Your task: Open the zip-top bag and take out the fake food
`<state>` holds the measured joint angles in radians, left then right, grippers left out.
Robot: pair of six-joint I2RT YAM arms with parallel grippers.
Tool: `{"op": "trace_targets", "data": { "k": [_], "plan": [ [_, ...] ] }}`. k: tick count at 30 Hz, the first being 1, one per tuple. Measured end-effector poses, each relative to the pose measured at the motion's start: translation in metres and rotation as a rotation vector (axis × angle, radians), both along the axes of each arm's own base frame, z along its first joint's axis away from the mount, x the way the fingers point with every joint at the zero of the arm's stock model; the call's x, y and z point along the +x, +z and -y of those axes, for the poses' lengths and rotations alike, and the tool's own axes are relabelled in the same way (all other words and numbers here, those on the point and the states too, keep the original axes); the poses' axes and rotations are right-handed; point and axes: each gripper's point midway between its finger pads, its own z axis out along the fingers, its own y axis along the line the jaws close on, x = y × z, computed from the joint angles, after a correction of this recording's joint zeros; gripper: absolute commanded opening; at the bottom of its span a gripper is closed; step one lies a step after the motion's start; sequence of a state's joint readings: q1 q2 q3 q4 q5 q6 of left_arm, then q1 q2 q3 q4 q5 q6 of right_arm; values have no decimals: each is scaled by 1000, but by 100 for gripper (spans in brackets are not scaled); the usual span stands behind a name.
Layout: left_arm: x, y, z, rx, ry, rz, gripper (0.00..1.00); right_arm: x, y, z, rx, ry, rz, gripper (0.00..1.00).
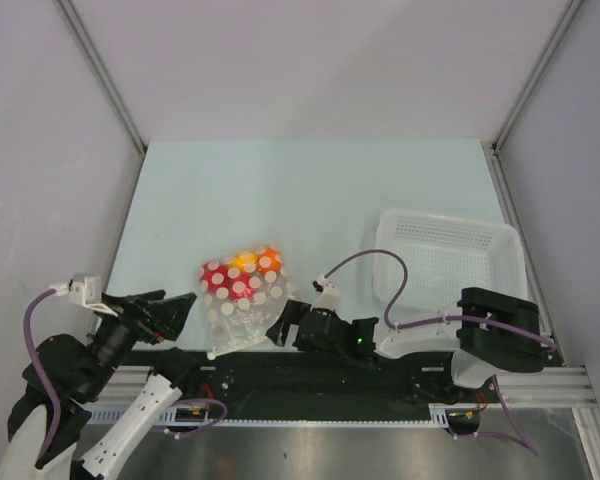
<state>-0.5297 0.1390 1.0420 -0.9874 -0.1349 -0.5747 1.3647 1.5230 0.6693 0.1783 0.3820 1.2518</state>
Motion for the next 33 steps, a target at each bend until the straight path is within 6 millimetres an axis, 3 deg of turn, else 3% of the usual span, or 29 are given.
{"op": "trace_targets", "data": {
  "k": [4,7,8,10,13,14,16,24,29,33],
  "plan": [
    [-3,-4,5,4,-34,-17,100,6,-11,-20,60,-25,-11,95],
    [-4,-7,11,4,-61,-39,99,18,-10,-28,99,-42,-5,82],
    [-3,-10,15,6,-76,-53,99,25,-8,-29,115,-55,-3,70],
    [-1,-19,25,11,-115,-90,99,41,-1,-28,142,-81,11,56],
    [5,-44,45,17,-186,-186,97,65,10,-23,181,-117,27,26],
    [7,-52,50,18,-203,-215,96,72,15,-20,193,-123,31,9],
    [12,-72,64,11,-244,-278,92,87,26,-13,217,-136,42,2],
    [27,-126,112,-174,-372,-409,67,135,71,16,307,-128,66,0],
    [35,-167,123,-275,-344,-525,69,149,84,29,332,-90,67,0],
    [42,-159,120,-356,-292,-490,71,147,86,30,340,-47,59,0]
  ]
}}
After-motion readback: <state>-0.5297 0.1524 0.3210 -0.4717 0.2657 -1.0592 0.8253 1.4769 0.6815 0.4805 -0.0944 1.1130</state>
